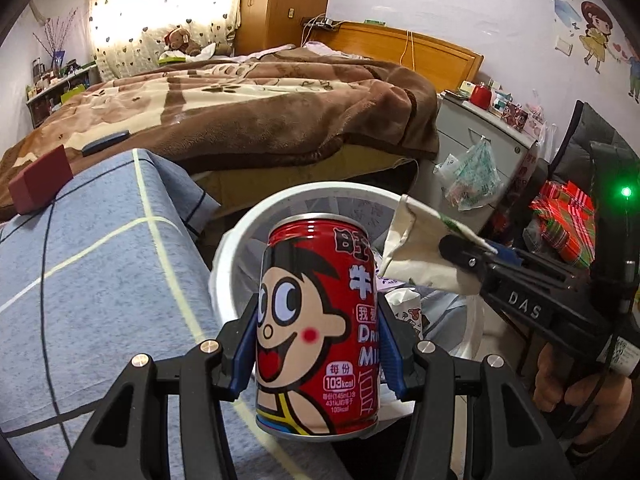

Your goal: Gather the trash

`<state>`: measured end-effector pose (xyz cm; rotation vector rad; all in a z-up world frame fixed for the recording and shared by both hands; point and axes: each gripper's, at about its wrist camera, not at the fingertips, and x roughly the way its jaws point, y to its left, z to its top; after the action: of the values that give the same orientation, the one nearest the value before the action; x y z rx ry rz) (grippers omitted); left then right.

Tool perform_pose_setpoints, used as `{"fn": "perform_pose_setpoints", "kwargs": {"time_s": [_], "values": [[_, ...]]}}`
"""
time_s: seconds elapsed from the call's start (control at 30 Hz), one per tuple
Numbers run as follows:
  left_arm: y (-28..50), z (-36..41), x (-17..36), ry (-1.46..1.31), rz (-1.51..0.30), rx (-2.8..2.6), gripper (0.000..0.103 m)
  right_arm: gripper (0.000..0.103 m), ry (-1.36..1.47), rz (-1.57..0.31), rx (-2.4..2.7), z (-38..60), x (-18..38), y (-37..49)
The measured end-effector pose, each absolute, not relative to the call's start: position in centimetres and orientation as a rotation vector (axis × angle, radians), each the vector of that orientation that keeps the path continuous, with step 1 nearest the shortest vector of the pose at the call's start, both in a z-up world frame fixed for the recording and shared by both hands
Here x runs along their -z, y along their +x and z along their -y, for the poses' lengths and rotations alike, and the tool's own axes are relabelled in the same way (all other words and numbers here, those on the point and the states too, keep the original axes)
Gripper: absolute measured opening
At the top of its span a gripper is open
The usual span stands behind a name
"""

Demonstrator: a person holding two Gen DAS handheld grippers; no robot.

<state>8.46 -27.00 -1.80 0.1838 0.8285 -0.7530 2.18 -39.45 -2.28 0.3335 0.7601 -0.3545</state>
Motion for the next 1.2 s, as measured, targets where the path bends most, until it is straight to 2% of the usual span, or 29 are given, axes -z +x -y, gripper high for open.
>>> {"fn": "perform_pose_setpoints", "kwargs": {"time_s": [0.1, 0.2, 0.77, 1.2], "values": [[8.4, 27.1, 1.6, 0.186, -0.819, 0.746, 0.065, 0.037, 0.319, -0.759, 0.362, 39.4, 2.3, 1.7], [8.4, 26.7, 1.4, 0.176, -0.814, 0.735, 0.066, 0.055, 0.301, -0.741, 0.358, 39.3, 2.0, 1.3], [6.5, 23.2, 0.1, 0.133, -0.744, 0.648, 0.075, 0.055, 0.286, -0.631, 0.345, 36.2, -0.1, -1.2], [2.3, 17.9, -0.6, 0.123, -0.652, 0.469, 0.076, 0.055, 0.199, -0.584, 0.293, 30.8, -0.8, -4.1]]}}
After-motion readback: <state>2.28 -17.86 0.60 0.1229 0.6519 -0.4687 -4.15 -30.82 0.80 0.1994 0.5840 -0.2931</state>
